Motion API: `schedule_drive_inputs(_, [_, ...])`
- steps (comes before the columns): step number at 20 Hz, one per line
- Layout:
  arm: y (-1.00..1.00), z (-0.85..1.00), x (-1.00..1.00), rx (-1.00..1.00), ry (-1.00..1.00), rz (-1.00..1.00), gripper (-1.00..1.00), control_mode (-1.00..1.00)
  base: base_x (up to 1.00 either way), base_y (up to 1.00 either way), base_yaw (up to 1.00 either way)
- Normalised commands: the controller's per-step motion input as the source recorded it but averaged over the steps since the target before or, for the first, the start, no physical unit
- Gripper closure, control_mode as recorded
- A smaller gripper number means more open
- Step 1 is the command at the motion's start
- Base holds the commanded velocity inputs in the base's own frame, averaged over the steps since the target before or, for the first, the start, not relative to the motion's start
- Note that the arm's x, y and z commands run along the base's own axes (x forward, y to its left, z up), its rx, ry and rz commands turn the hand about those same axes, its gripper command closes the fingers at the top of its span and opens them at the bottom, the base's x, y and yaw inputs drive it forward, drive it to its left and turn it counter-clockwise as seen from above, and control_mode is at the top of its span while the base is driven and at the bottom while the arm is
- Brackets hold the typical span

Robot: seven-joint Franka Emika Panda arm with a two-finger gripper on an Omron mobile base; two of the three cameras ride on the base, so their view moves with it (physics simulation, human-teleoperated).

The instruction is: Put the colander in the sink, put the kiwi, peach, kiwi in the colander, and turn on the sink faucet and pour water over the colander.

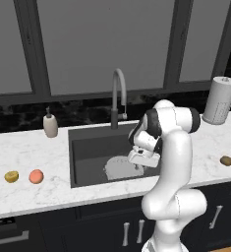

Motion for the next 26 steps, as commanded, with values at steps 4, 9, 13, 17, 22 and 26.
schedule_drive_inputs(4, [0.00,-0.13,0.07,0.04,-0.03,0.00,1.00,-1.00,0.00,0.00,0.00])
schedule_drive_inputs(9, [0.04,0.03,-0.02,0.01,-0.02,0.00,-1.00,-1.00,0.00,0.00,0.00])
schedule_drive_inputs(13, [0.01,0.25,-0.11,0.00,-0.04,0.00,-1.00,-1.00,0.00,0.00,0.00])
schedule_drive_inputs(17, [0.00,0.42,-0.26,0.00,-0.13,0.00,-1.00,-1.00,0.00,0.00,0.00])
schedule_drive_inputs(22, [0.00,0.73,-0.22,0.00,-0.19,0.00,-1.00,-1.00,0.00,0.00,0.00])
schedule_drive_inputs(26, [0.00,1.00,-0.47,0.00,-0.29,0.00,-1.00,-1.00,0.00,0.00,0.00])
